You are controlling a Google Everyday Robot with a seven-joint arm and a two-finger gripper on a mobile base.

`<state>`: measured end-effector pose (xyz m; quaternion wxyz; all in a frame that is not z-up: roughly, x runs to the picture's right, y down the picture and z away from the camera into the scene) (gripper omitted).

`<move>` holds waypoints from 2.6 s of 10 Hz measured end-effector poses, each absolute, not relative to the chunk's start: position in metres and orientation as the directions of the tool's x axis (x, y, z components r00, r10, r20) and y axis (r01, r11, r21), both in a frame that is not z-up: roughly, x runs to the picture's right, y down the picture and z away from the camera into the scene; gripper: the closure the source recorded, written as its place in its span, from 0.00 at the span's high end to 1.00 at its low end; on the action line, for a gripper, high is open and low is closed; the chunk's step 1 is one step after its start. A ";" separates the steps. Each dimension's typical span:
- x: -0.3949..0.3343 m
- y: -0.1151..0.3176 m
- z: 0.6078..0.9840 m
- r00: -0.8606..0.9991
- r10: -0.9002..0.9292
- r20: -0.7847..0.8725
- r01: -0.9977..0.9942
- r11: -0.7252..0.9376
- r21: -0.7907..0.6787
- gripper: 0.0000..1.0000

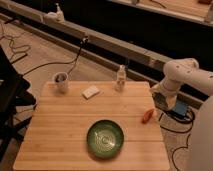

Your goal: Push the ceramic bowl across the table

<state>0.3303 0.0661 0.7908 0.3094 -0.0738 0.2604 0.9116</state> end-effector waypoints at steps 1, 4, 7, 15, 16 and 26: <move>0.330 0.066 0.791 -0.798 0.526 -0.296 -0.603 -0.673 0.429 0.80; 0.330 0.066 0.791 -0.798 0.526 -0.296 -0.603 -0.673 0.429 0.80; 0.330 0.066 0.791 -0.798 0.526 -0.296 -0.603 -0.673 0.429 0.80; 0.330 0.066 0.791 -0.797 0.526 -0.296 -0.603 -0.673 0.429 0.78; 0.330 0.066 0.791 -0.798 0.526 -0.296 -0.603 -0.673 0.429 0.68; 0.313 0.050 0.783 -0.791 0.529 -0.306 -0.611 -0.679 0.406 0.00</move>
